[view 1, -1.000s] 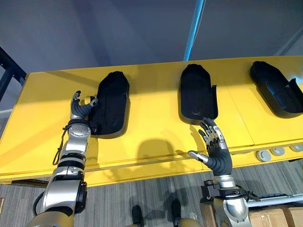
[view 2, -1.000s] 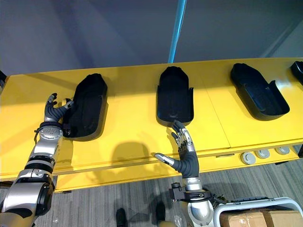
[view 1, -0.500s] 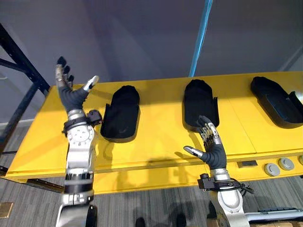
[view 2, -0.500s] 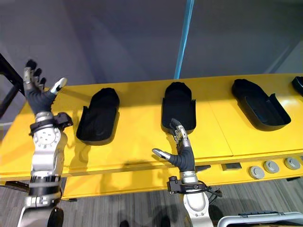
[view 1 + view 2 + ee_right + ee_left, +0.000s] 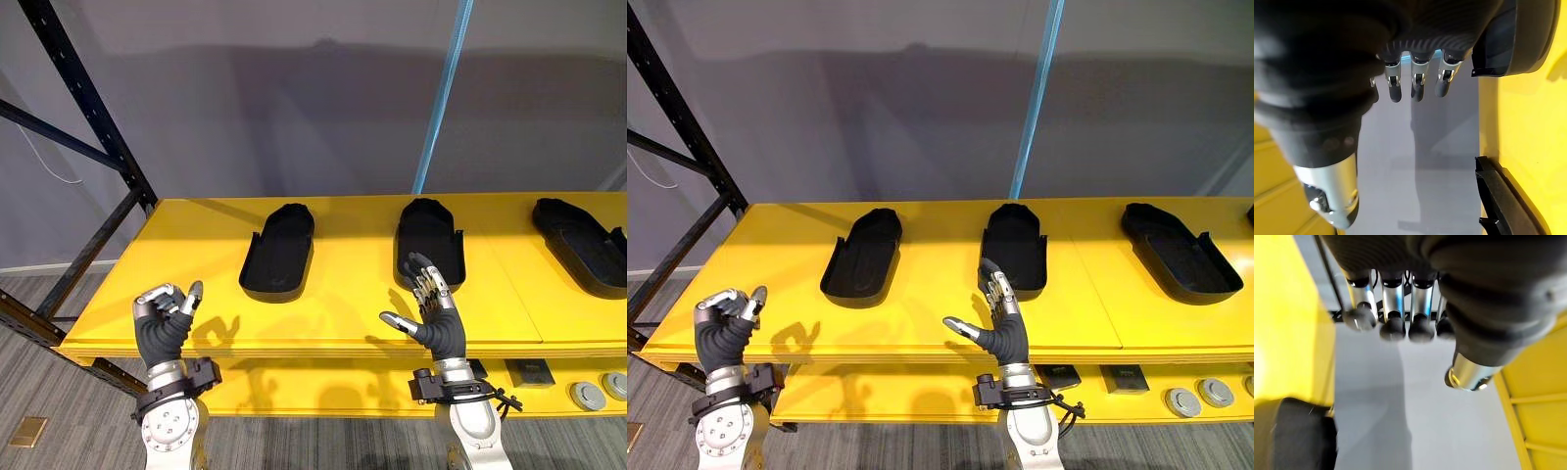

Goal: Walk over and take plastic housings, then place them on the shelf

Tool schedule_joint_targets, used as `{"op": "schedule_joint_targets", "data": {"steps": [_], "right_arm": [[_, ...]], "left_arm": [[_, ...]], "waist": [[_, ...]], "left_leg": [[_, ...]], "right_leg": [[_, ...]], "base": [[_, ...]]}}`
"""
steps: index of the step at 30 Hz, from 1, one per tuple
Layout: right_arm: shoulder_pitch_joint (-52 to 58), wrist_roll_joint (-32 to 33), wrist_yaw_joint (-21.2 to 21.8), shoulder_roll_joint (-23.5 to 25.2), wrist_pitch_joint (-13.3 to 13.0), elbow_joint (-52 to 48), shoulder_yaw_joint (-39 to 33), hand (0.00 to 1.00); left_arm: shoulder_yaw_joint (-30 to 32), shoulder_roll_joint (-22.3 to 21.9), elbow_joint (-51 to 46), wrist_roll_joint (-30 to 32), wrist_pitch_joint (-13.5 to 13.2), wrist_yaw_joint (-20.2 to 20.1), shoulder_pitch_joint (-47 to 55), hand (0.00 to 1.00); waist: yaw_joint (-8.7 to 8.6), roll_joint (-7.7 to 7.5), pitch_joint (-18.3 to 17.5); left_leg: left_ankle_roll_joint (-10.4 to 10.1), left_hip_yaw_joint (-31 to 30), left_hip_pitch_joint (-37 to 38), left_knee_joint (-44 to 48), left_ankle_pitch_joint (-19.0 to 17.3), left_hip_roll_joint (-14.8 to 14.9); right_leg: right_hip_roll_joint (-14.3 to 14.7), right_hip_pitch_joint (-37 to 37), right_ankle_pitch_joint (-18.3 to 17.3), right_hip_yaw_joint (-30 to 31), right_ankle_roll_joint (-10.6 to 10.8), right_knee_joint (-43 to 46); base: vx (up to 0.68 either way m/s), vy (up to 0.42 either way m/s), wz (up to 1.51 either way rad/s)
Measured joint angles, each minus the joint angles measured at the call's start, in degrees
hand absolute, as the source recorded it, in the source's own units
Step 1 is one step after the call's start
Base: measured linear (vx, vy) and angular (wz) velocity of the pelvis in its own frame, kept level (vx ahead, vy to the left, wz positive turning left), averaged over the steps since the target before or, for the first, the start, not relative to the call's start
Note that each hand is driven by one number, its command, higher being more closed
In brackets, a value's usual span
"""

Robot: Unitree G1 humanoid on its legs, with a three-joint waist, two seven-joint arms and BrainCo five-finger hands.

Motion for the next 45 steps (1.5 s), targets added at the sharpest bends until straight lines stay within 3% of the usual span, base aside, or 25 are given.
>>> {"op": "schedule_joint_targets", "data": {"steps": [5,15,21,45], "right_arm": [[0.0,0.1,0.3,-0.1,0.0,0.1,-0.4,0.0],[-0.2,0.1,0.5,-0.2,0.0,0.3,-0.3,0.0],[-0.3,0.0,0.2,-0.2,0.0,0.3,-0.3,0.0],[0.2,0.2,0.6,-0.5,0.0,0.3,2.5,0.0]], "left_arm": [[-1.1,0.2,5.0,-2.9,0.0,-4.5,0.2,1.0],[-4.6,1.9,13.7,-8.0,0.0,-6.8,-6.2,1.0],[-6.0,3.3,18.5,-8.6,0.0,-6.4,-11.0,1.0],[-6.4,3.6,29.8,-9.0,0.1,-2.0,-21.5,1.0]], "waist": [[-0.17,-0.14,-0.2],[-0.34,-0.87,0.0],[-1.78,-1.93,0.9],[-1.76,-1.92,2.5]], "left_leg": [[0.0,0.0,-0.9,0.0,0.0,0.0],[-0.1,2.0,-3.6,0.2,0.0,0.2],[-0.4,3.8,-4.3,0.2,-0.3,0.6],[-1.0,6.3,-4.1,0.3,-0.8,1.1]], "right_leg": [[0.0,-0.9,0.3,0.0,-0.4,0.1],[0.1,-5.3,0.5,1.9,-0.5,0.8],[0.5,-7.0,0.9,3.7,-0.5,0.8],[1.3,-7.9,1.1,6.2,-0.7,0.8]], "base": [[0.02,0.004,0.0],[0.01,0.013,-0.1],[0.01,0.004,-0.18],[0.01,0.002,-0.05]]}}
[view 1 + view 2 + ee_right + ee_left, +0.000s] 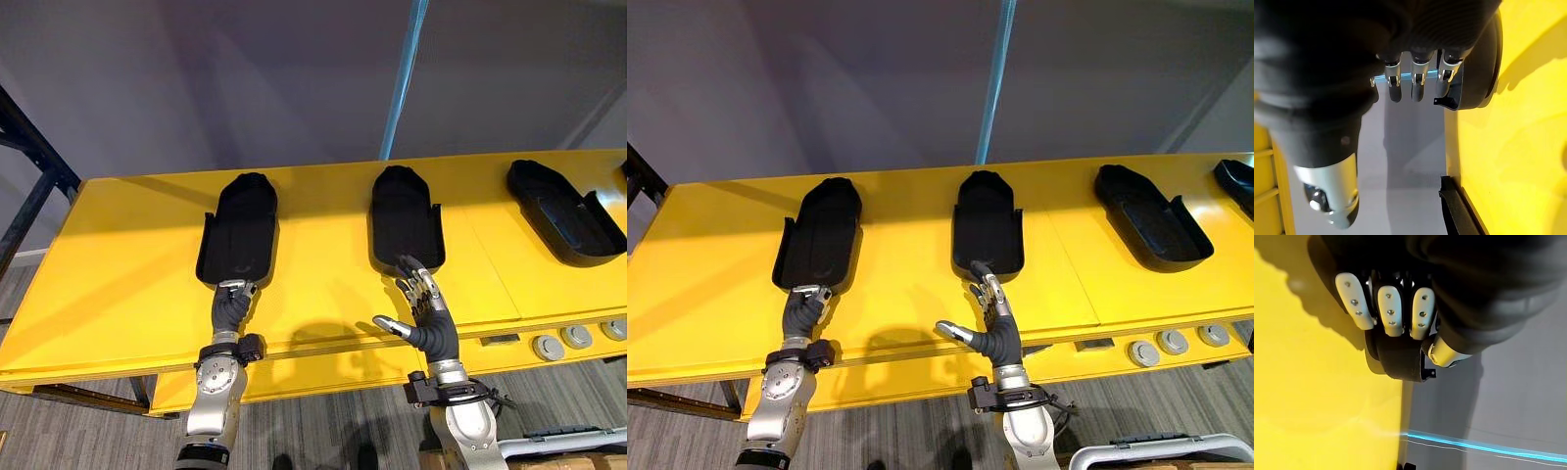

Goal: Walk over and take plastic housings, then place them on the shelf

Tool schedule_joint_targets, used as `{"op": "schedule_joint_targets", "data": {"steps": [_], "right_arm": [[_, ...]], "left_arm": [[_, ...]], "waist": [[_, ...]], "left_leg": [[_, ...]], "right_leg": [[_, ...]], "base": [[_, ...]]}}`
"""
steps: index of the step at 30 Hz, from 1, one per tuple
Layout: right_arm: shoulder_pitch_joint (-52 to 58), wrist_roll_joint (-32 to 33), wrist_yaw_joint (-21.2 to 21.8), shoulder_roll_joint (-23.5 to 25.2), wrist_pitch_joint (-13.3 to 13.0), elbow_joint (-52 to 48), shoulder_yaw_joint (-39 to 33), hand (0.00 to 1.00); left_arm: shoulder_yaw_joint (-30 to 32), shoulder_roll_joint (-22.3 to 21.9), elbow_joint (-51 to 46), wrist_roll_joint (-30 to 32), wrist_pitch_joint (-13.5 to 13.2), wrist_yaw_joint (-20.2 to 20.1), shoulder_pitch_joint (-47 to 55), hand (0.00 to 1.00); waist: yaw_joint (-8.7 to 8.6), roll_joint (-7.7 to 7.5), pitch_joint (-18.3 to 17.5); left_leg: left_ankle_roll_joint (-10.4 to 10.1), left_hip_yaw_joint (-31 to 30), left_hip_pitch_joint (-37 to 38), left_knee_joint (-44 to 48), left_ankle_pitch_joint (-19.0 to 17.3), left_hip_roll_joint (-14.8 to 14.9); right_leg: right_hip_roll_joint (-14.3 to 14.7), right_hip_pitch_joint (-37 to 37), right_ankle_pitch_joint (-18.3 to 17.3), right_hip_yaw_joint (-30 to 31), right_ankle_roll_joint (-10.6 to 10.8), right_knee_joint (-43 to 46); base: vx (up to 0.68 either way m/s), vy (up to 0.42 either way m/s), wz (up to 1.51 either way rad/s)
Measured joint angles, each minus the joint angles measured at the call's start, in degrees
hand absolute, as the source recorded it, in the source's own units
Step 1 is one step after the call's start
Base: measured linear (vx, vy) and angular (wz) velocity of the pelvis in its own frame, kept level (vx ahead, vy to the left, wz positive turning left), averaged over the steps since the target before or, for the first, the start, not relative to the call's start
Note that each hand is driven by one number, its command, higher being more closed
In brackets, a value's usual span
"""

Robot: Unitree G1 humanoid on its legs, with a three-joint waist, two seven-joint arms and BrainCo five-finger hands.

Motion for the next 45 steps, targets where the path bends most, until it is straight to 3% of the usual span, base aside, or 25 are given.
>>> {"op": "schedule_joint_targets", "data": {"steps": [5,9,18,19,26,32,34,35,37,38,39,40,42,43,45], "right_arm": [[-0.1,0.3,0.1,-0.8,0.0,0.0,1.7,0.0],[-0.1,0.3,0.1,-1.3,0.0,0.0,2.1,0.0],[-0.1,0.0,0.1,-1.1,0.0,0.0,0.4,0.0],[0.0,0.0,0.1,-1.1,0.0,0.0,0.0,0.0],[-0.6,-0.3,0.0,-0.8,0.0,-0.1,-0.7,0.0],[-1.5,-0.2,-1.4,-0.3,-0.5,-0.1,-0.9,0.0],[-2.7,-0.1,-2.6,0.5,-0.7,-0.1,-1.9,0.0],[-3.1,-0.1,-3.2,0.4,-0.8,-0.1,-2.5,0.0],[-5.5,0.0,-5.1,-0.6,-1.6,-0.1,-4.3,0.0],[-6.4,-0.1,-6.1,-1.3,-2.2,-0.1,-5.4,0.0],[-6.8,-0.1,-7.0,-2.0,-2.6,-0.2,-6.5,0.0],[-6.5,-0.2,-8.3,-2.3,-2.7,-0.7,-8.3,0.0],[-4.8,-0.3,-9.1,-2.4,-2.7,-2.7,-10.0,0.0],[-2.1,-1.7,-9.5,-2.2,-2.7,-5.4,-10.7,0.0],[2.8,-4.2,-9.5,-0.2,-2.6,-9.2,-10.7,0.0]], "left_arm": [[1.5,2.6,8.7,0.1,0.4,1.3,-8.5,1.0],[1.9,2.5,8.3,0.0,0.6,2.5,-8.7,1.0],[-2.9,-4.0,-19.5,-2.2,0.8,-1.5,15.5,1.0],[-3.2,-4.6,-22.1,-2.3,0.6,-2.3,17.6,0.0],[-5.1,-4.5,-30.5,-4.4,-1.9,-4.9,20.7,0.0],[-10.5,-4.6,-31.6,-2.9,-5.2,-2.8,18.2,0.0],[-11.4,-4.8,-31.5,-1.6,-6.5,-0.9,16.8,0.0],[-11.4,-4.8,-31.4,-1.4,-6.9,-0.4,16.4,0.0],[-11.4,-5.5,-31.4,-0.9,-8.3,1.3,15.8,0.0],[-11.5,-5.4,-31.4,-0.5,-8.7,1.9,15.5,0.0],[-11.6,-5.3,-31.3,-0.1,-8.9,2.3,15.3,0.0],[-11.6,-5.2,-31.1,0.4,-9.2,2.6,14.1,0.0],[-11.8,-5.1,-30.2,1.3,-9.4,2.8,11.6,0.0],[-11.9,-5.3,-28.9,1.4,-9.5,3.5,9.3,0.0],[-12.0,-5.4,-27.7,1.8,-9.5,4.5,7.1,0.0]], "waist": [[-0.81,0.03,0.0],[-1.54,0.1,0.2],[-0.7,0.57,0.9],[-0.44,0.73,1.0],[0.63,1.37,0.8],[0.22,1.23,0.2],[0.33,1.5,0.5],[0.64,1.61,0.7],[1.95,1.98,0.8],[2.21,2.78,0.4],[2.12,3.51,0.0],[1.72,3.64,-0.2],[1.1,3.52,0.0],[0.58,3.21,0.3],[0.51,-0.01,2.0]], "left_leg": [[0.0,0.1,0.1,0.0,0.0,0.1],[0.0,0.2,0.1,0.0,0.0,0.1],[0.0,-1.1,0.6,0.0,0.0,0.1],[0.0,-1.5,1.2,0.0,0.0,0.1],[0.4,-3.5,2.1,-0.2,0.3,-0.4],[0.3,-2.5,3.7,1.9,-1.0,-0.4],[0.3,-1.5,0.0,14.7,-8.0,0.6],[0.0,-2.6,-1.1,19.0,-9.8,1.0],[-1.5,-16.5,-4.0,31.0,-14.7,0.4],[-3.3,-23.8,-4.3,34.3,-17.0,-0.6],[-4.9,-30.9,-4.2,36.8,-19.2,-1.8],[-5.1,-38.0,-3.0,38.3,-21.9,-3.7],[-3.0,-39.8,-2.4,37.5,-25.1,-4.8],[0.4,-37.2,-1.5,35.0,-27.7,-4.7],[1.6,-30.9,-0.9,35.1,-27.7,-7.6]], "right_leg": [[0.3,0.0,0.2,0.0,-0.2,0.0],[0.3,0.0,0.2,0.1,-0.2,0.0],[0.2,1.2,0.0,-1.0,-0.1,-0.1],[0.0,2.1,-0.2,-1.6,0.1,-0.1],[-0.6,4.1,-0.6,-3.2,0.2,0.0],[-0.4,5.7,-0.6,-2.0,0.2,0.2],[0.5,5.0,-0.6,1.8,0.2,1.6],[0.9,4.9,-0.7,3.4,0.1,2.1],[3.3,3.0,-1.3,10.7,0.5,4.3],[4.8,2.0,-1.4,14.0,0.6,5.8],[6.3,0.4,-1.5,16.9,0.9,7.6],[8.1,-2.8,-2.3,21.1,2.0,10.9],[9.4,-6.9,-3.0,26.0,3.1,14.8],[9.9,-9.1,-2.8,29.3,4.7,16.5],[9.1,-9.8,-1.4,36.5,5.6,15.3]], "base": [[0.0,0.001,-0.01],[0.0,0.0,0.0],[0.01,0.01,0.07],[-0.01,0.014,0.19],[-0.02,0.03,0.16],[0.02,0.023,-0.12],[-0.04,0.041,-0.74],[-0.08,0.056,-1.26],[-0.08,0.075,-1.77],[-0.08,0.178,-1.88],[-0.1,0.279,-2.01],[-0.1,0.277,-1.77],[-0.15,0.323,-1.52],[-0.19,0.342,-1.5],[-0.25,0.359,-1.76]]}}
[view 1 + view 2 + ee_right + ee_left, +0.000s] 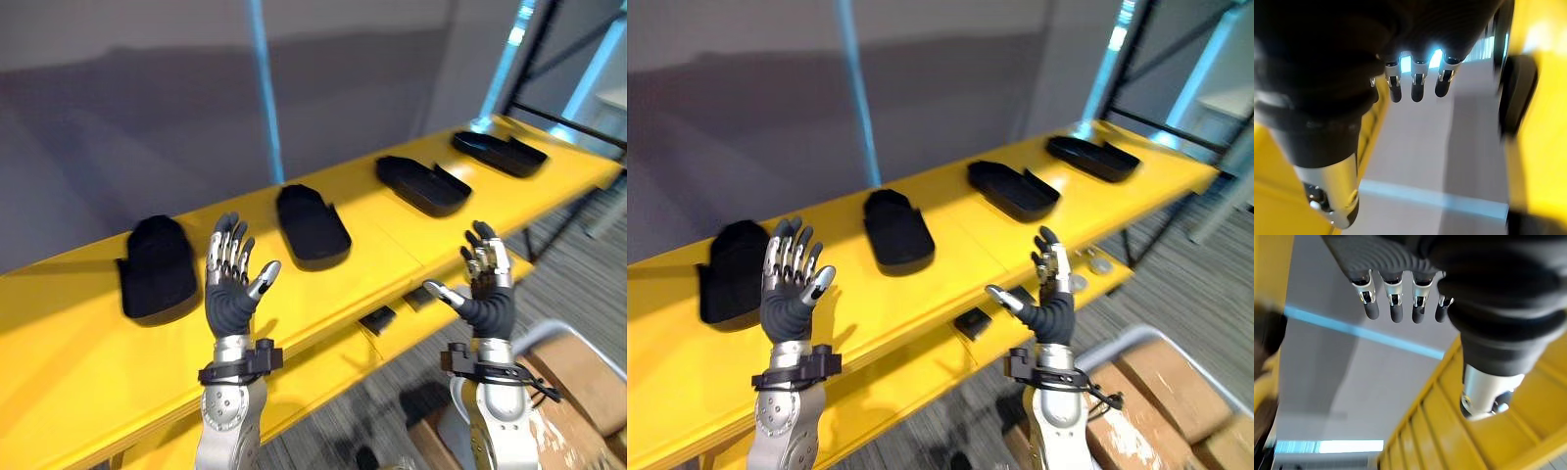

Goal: Walk over and take plastic housings, then place them on the shelf

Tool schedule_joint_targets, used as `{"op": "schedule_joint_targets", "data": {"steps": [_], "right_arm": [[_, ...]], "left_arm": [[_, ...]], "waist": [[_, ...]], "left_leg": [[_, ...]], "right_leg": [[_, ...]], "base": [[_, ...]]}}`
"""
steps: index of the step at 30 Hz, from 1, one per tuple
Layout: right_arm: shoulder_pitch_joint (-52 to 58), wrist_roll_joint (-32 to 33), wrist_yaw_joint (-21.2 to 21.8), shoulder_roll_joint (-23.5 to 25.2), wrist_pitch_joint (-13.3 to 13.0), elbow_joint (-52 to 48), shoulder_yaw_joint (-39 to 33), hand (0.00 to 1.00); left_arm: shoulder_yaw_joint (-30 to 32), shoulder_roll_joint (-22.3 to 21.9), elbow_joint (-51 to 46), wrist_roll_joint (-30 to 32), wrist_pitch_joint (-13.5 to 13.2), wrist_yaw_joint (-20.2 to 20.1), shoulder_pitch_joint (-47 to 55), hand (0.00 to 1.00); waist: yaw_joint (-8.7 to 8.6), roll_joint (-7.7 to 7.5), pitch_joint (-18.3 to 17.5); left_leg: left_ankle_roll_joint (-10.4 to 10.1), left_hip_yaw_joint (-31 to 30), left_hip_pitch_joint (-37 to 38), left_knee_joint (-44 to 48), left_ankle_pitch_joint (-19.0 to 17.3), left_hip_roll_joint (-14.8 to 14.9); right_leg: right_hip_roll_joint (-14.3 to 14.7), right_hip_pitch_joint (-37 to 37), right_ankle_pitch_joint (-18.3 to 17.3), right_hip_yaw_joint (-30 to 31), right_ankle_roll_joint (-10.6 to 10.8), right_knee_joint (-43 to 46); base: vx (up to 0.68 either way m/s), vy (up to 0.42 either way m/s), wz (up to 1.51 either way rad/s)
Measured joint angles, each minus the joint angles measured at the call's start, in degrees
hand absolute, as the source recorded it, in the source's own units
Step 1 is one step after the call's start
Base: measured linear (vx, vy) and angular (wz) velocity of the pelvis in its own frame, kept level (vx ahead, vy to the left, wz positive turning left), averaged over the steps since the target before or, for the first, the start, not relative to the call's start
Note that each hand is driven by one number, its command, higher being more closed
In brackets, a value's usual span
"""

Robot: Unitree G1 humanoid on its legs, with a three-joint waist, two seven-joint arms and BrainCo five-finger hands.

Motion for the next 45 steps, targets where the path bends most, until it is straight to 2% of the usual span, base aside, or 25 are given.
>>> {"op": "schedule_joint_targets", "data": {"steps": [1,2,3,4,5,6,8,10,12,13,15,16,19,24,27,30,34,37,39,40,41,45], "right_arm": [[3.8,-0.6,0.0,0.9,0.0,-3.0,0.0,0.0],[4.8,-0.6,-0.1,1.0,0.0,-3.2,-0.3,0.0],[4.9,-0.6,-0.1,1.3,0.1,-2.4,-0.9,0.0],[5.1,-0.6,-0.1,2.1,0.1,-1.9,-1.3,0.0],[5.4,-0.6,-0.2,3.7,0.2,-0.4,-1.3,0.0],[5.5,-0.6,-0.2,4.1,0.2,0.0,-1.4,0.0],[4.9,-0.6,-0.1,4.1,0.2,3.2,-1.5,0.0],[2.6,-0.6,-0.1,4.3,0.3,8.6,-2.4,0.0],[1.2,-0.6,-0.1,5.2,0.2,10.0,-2.8,0.0],[0.7,-0.5,-0.1,5.3,0.3,11.0,-2.9,0.0],[0.8,-0.5,0.1,5.2,0.3,11.5,-2.9,0.0],[0.8,-0.5,0.4,5.2,0.3,11.8,-2.9,0.0],[0.2,-0.5,0.8,5.1,0.3,12.1,-2.9,0.0],[-1.3,-0.6,0.6,4.5,0.5,15.3,-3.6,0.0],[-1.4,-0.5,0.5,4.5,1.0,19.9,-6.4,0.0],[-3.8,0.2,0.1,3.5,1.1,32.0,-10.8,0.0],[-9.8,3.0,-0.1,1.7,4.3,53.4,-13.9,0.0],[-10.9,4.2,-0.1,1.3,6.2,65.2,-16.7,0.0],[-10.9,4.2,-0.1,1.0,6.9,70.3,-18.0,0.0],[-11.0,4.2,0.0,1.0,7.3,73.9,-19.5,0.0],[-10.7,4.4,0.1,0.5,7.8,77.0,-21.0,0.0],[-9.3,5.8,0.9,0.5,8.9,83.8,-23.9,0.0]], "left_arm": [[-0.9,-0.6,0.0,0.5,0.0,0.6,-1.1,0.0],[-1.3,-1.2,-0.1,0.8,-0.1,1.0,-2.0,0.0],[-1.7,-1.5,0.0,0.7,-0.1,1.5,-4.2,0.0],[-1.9,-1.5,0.1,0.7,-0.1,1.6,-5.2,0.0],[-1.9,-1.6,0.2,0.7,-0.1,1.9,-6.9,0.0],[-2.0,-1.7,0.4,0.7,-0.1,1.9,-7.6,0.0],[-2.2,-1.8,1.5,0.7,-0.5,1.9,-9.4,0.0],[-1.7,-1.4,3.4,0.7,-0.5,1.9,-10.5,0.0],[-1.7,-0.4,3.6,0.7,-0.5,1.8,-10.0,0.0],[-1.6,0.2,3.5,0.6,-0.4,1.8,-9.8,0.0],[-1.6,0.3,3.5,0.6,-0.3,1.7,-9.7,0.0],[-1.6,0.2,3.4,0.6,-0.2,1.4,-9.6,0.0],[-1.0,-0.1,3.3,0.7,0.4,1.2,-9.0,0.0],[1.0,-1.6,3.6,0.9,1.7,0.2,-4.9,0.0],[2.4,-1.5,8.8,3.5,2.8,-0.6,-3.0,0.0],[3.9,-0.6,20.3,4.2,3.7,-0.9,-2.9,0.0],[6.4,2.1,40.6,5.2,7.2,-1.2,-3.1,0.0],[9.6,2.6,54.0,5.2,8.5,-2.2,-3.3,0.0],[12.0,2.7,60.3,5.1,9.2,-2.4,-3.3,0.0],[14.2,2.9,65.1,5.1,9.6,-2.6,-3.3,0.0],[15.4,2.9,69.2,5.0,10.2,-3.1,-3.1,0.0],[17.4,3.8,74.0,4.9,10.7,-3.7,-0.9,0.0]], "waist": [[-0.1,-1.39,0.1],[-0.46,-1.61,0.0],[-0.29,-0.98,0.7],[-0.27,-1.4,0.9],[0.01,-2.37,0.3],[-0.15,-2.28,0.4],[-0.47,-1.87,0.5],[-0.28,-1.88,0.5],[0.01,-2.13,0.4],[0.24,-2.64,0.1],[0.71,-3.16,-0.1],[0.96,-3.11,-0.1],[1.07,-3.27,-0.2],[1.05,-3.27,-0.3],[1.04,-3.13,-0.4],[1.08,-3.09,-0.8],[1.17,-2.89,-0.8],[1.56,-2.68,-0.9],[1.75,-2.65,-0.9],[1.82,-2.7,-1.0],[1.58,-2.03,-1.3],[1.9,-2.02,-1.8]], "left_leg": [[2.0,4.4,-1.3,0.3,0.7,-1.3],[3.9,8.6,-2.5,-0.7,2.1,-1.1],[5.3,14.5,-3.4,-3.1,4.7,0.7],[5.8,17.2,-3.4,-4.9,6.1,1.3],[6.2,23.4,-2.4,-10.7,9.8,2.2],[6.4,25.2,-2.0,-12.4,11.0,2.6],[6.6,29.6,-1.5,-15.4,13.0,4.1],[6.0,33.7,-2.5,-17.3,14.5,6.1],[5.4,35.9,-3.7,-18.5,15.3,7.2],[4.4,37.0,-4.1,-19.0,15.9,7.3],[3.0,37.7,-4.2,-20.1,16.8,6.9],[2.1,38.2,-3.7,-22.0,18.4,6.8],[0.4,39.7,-3.0,-24.0,19.8,8.2],[-0.7,40.7,-2.1,-24.9,20.6,9.7],[-0.7,39.0,0.2,-25.5,20.8,9.6],[-0.1,37.4,1.0,-25.9,21.4,8.8],[0.3,37.1,1.2,-27.0,22.8,7.0],[0.3,35.8,2.7,-28.5,24.1,6.4],[0.3,35.7,4.1,-30.1,25.0,6.0],[0.4,35.6,5.3,-32.1,26.0,5.3],[0.5,34.8,6.5,-34.9,27.7,4.9],[0.4,33.7,7.2,-35.4,27.9,4.5]], "right_leg": [[-1.3,0.0,1.0,5.0,-1.2,-5.0],[-2.7,-0.3,-1.9,6.8,-5.5,-10.3],[-3.9,-2.8,-3.0,-1.0,-6.6,-11.3],[-4.8,-4.0,-1.8,-8.3,-6.1,-10.6],[-7.1,-4.8,0.3,-21.7,-7.0,-7.6],[-7.6,-4.1,0.7,-24.0,-6.7,-6.3],[-8.1,0.2,0.0,-24.1,-5.6,-2.2],[-9.6,5.3,-3.4,-26.8,-3.1,-0.1],[-10.8,8.0,-3.7,-29.8,-2.7,-1.2],[-11.3,10.2,-3.4,-30.6,-2.8,-3.8],[-11.8,11.7,-3.5,-31.2,-2.6,-7.4],[-11.4,11.8,-3.5,-31.5,-2.5,-9.1],[-10.1,11.9,-3.4,-31.4,-2.4,-11.2],[-8.6,12.1,-3.4,-31.7,-2.3,-12.3],[-8.6,14.9,-3.4,-33.4,-2.3,-12.6],[-9.6,16.7,-3.4,-34.2,-2.4,-13.1],[-11.1,17.2,-3.4,-35.5,-2.4,-14.1],[-11.5,18.5,-3.5,-36.8,-2.6,-14.0],[-11.8,19.1,-3.9,-37.0,-3.2,-14.0],[-12.3,19.2,-4.9,-37.9,-4.4,-14.0],[-12.4,19.2,-5.2,-38.6,-4.4,-13.4],[-12.7,20.0,-6.1,-39.7,-3.5,-13.2]], "base": [[-0.41,0.456,-2.1],[-0.48,0.479,-2.56],[-0.42,0.396,-2.23],[-0.38,0.397,-2.67],[-0.21,0.23,-1.98],[-0.24,0.256,-2.12],[-0.15,0.103,-1.28],[-0.11,-0.032,-1.1],[-0.09,-0.116,-0.78],[-0.1,-0.214,-0.61],[-0.07,-0.208,-0.28],[-0.02,-0.188,-0.15],[-0.02,-0.164,-0.29],[-0.01,-0.108,-0.17],[0.01,-0.019,0.21],[-0.02,0.034,0.29],[-0.07,0.038,0.08],[-0.09,0.012,0.18],[-0.12,0.006,0.08],[-0.14,-0.01,0.14],[-0.11,-0.013,0.23],[-0.07,0.004,0.16]]}}
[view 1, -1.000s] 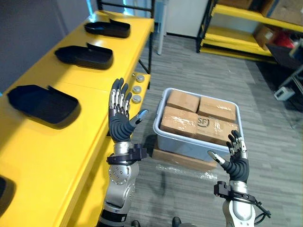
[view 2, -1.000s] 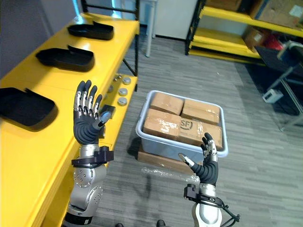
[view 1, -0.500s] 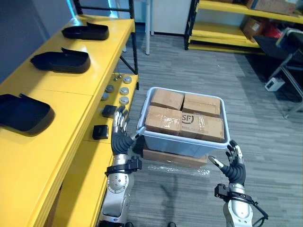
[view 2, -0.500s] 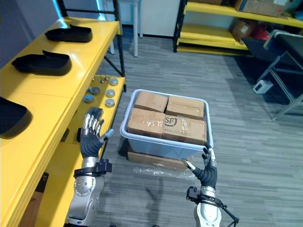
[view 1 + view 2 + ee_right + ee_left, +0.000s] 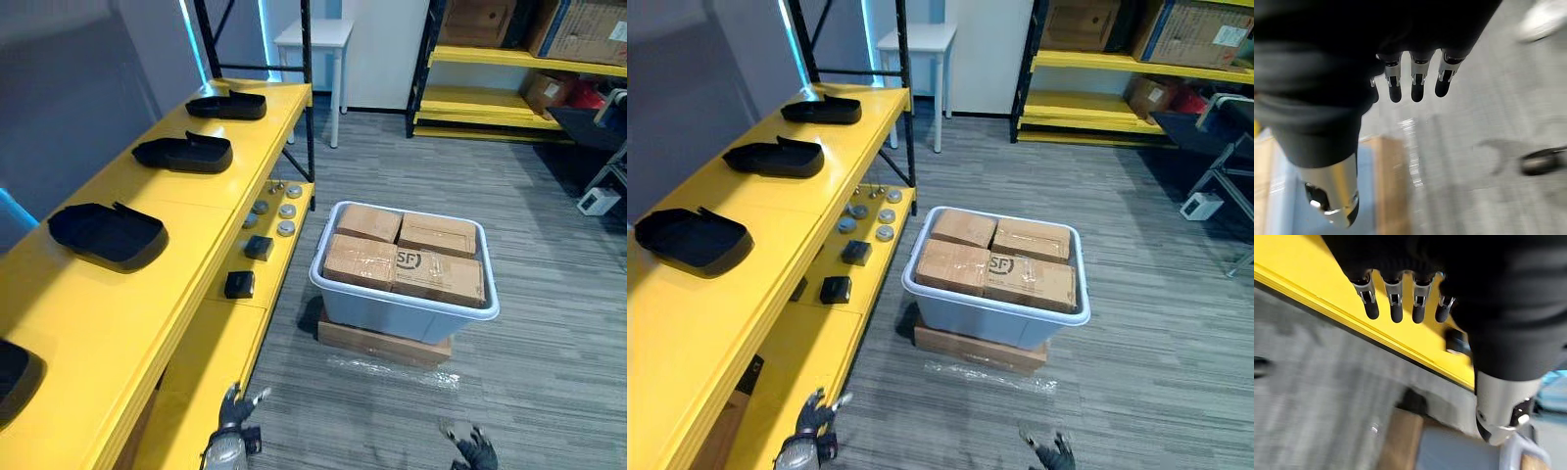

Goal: Walk over and take plastic housings, then place them on the shelf

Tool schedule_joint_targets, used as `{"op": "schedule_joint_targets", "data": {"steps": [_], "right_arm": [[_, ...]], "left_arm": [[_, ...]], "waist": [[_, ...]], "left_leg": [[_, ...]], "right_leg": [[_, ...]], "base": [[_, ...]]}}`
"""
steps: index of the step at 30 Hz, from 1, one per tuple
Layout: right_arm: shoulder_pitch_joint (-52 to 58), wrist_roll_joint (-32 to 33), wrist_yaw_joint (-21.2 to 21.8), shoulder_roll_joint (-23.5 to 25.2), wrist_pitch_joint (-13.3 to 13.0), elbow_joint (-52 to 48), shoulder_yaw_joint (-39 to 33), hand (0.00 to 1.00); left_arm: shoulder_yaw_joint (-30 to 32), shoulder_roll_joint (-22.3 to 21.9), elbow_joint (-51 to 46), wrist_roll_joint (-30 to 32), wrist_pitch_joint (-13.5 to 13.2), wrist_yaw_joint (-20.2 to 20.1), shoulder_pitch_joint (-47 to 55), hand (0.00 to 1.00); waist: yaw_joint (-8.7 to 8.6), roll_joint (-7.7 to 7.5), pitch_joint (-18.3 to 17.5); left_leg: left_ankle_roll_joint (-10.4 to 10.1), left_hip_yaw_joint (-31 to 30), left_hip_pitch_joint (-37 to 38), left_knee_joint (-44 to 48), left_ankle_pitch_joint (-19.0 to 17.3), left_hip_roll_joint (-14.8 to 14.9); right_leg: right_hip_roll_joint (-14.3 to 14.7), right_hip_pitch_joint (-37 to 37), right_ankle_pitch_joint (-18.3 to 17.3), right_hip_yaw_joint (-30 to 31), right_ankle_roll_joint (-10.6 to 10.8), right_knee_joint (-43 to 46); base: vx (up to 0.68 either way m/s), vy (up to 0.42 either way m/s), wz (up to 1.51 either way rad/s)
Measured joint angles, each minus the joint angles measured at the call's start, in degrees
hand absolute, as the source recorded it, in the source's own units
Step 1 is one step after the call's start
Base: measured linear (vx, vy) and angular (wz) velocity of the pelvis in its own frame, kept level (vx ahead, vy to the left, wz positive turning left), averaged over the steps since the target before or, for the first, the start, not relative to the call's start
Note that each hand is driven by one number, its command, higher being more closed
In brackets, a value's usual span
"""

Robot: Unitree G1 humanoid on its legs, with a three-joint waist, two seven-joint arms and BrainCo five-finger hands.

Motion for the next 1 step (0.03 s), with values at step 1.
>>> {"op": "schedule_joint_targets", "data": {"steps": [1], "right_arm": [[0.1,1.0,0.5,0.0,0.0,1.0,0.0,0.0]], "left_arm": [[0.4,0.3,1.0,0.0,0.0,-0.7,0.5,0.0]], "waist": [[-0.03,-0.04,0.0]], "left_leg": [[0.0,-0.2,0.0,0.0,0.0,-0.2]], "right_leg": [[-0.2,0.0,0.0,-0.1,0.0,0.0]], "base": [[-0.02,0.007,0.03]]}}
